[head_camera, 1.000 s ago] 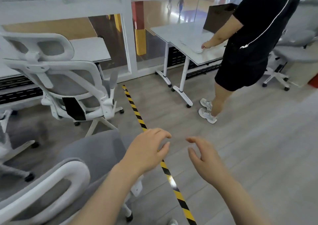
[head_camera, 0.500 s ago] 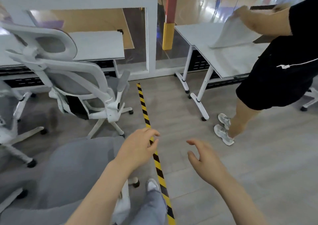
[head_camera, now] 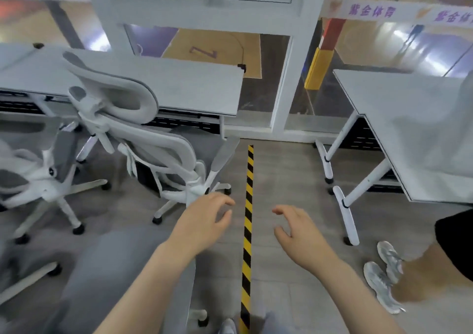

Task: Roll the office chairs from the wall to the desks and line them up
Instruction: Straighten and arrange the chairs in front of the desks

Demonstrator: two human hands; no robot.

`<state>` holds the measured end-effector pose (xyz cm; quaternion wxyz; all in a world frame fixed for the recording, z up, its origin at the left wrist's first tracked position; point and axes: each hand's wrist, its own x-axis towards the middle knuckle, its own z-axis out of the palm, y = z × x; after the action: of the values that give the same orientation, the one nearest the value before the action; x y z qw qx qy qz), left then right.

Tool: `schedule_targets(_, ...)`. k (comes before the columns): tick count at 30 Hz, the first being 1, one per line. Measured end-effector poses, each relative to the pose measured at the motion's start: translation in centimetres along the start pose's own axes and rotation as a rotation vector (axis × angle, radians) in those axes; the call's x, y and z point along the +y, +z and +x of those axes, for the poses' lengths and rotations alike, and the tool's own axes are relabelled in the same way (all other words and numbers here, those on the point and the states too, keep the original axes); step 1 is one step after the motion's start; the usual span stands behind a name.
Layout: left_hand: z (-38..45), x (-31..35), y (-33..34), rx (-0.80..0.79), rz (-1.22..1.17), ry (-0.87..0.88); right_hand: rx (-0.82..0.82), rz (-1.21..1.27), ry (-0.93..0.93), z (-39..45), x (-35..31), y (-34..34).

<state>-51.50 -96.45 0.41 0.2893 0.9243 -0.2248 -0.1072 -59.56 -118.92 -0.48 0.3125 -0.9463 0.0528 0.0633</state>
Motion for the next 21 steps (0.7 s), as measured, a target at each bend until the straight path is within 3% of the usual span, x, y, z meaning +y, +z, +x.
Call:
schedule_targets(6, 5.8, -3.3, -2.1, 0.128, -0.039, -0.225, -0.115, -0.011, -0.197, 12.1, -0.2, -1.6)
schedule_targets(13, 11.2, -5.3, -4.2, 0.408, -0.128, -0.513, -0.311, -0.084, -0.452, 24.7, -1.3, -2.6)
schedule_targets(21, 12.3, -8.6, -7.6, 0.569, -0.107, -0.695, -0.462, -0.152, -0.699, 34.2, -7.9, -0.6)
